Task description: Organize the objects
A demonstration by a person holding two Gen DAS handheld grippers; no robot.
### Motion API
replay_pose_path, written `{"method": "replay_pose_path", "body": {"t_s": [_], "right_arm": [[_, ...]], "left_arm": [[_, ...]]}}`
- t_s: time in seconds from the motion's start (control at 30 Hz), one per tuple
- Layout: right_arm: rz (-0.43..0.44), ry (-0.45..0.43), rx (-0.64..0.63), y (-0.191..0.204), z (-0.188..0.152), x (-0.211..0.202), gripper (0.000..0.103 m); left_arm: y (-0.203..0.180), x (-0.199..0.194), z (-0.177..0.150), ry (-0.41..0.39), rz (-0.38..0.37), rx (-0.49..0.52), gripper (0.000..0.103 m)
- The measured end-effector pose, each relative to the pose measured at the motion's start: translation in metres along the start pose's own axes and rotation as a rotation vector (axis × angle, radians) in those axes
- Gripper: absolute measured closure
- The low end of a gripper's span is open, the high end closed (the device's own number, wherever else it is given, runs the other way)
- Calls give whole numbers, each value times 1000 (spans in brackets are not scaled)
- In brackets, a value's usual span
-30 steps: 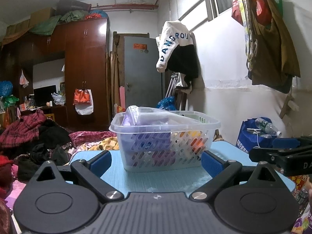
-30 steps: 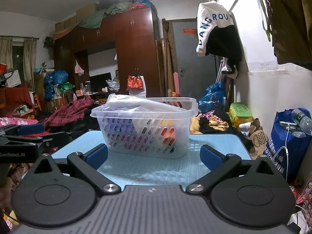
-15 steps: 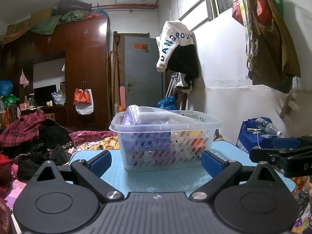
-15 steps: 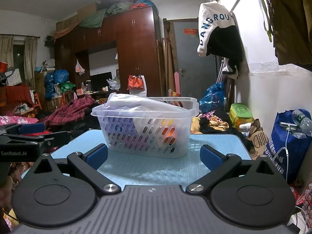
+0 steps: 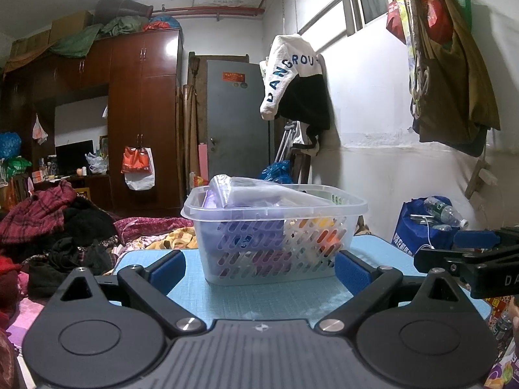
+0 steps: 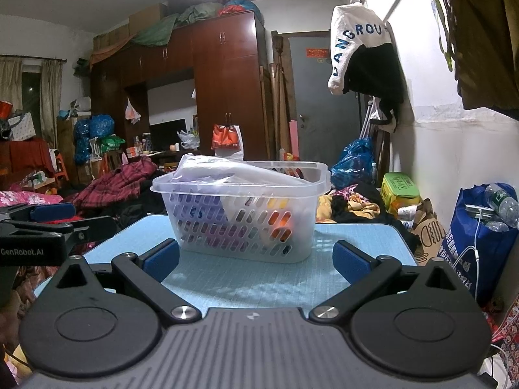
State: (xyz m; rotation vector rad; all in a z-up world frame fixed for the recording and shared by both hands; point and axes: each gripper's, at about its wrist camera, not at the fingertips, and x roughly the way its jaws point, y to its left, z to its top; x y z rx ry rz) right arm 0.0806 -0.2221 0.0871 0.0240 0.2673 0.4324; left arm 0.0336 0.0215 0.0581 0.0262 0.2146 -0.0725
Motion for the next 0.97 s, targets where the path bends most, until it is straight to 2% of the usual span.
{"method": "replay_pose_path", "body": {"t_s": [0.57, 0.97], "right_arm": [[-1, 5, -15, 1, 1, 3, 0], [-2, 10, -22, 1, 0, 7, 0]], "left_arm": [[-2, 5, 0, 9, -5, -1, 4], [-9, 5, -1, -18, -11, 24, 4]]}}
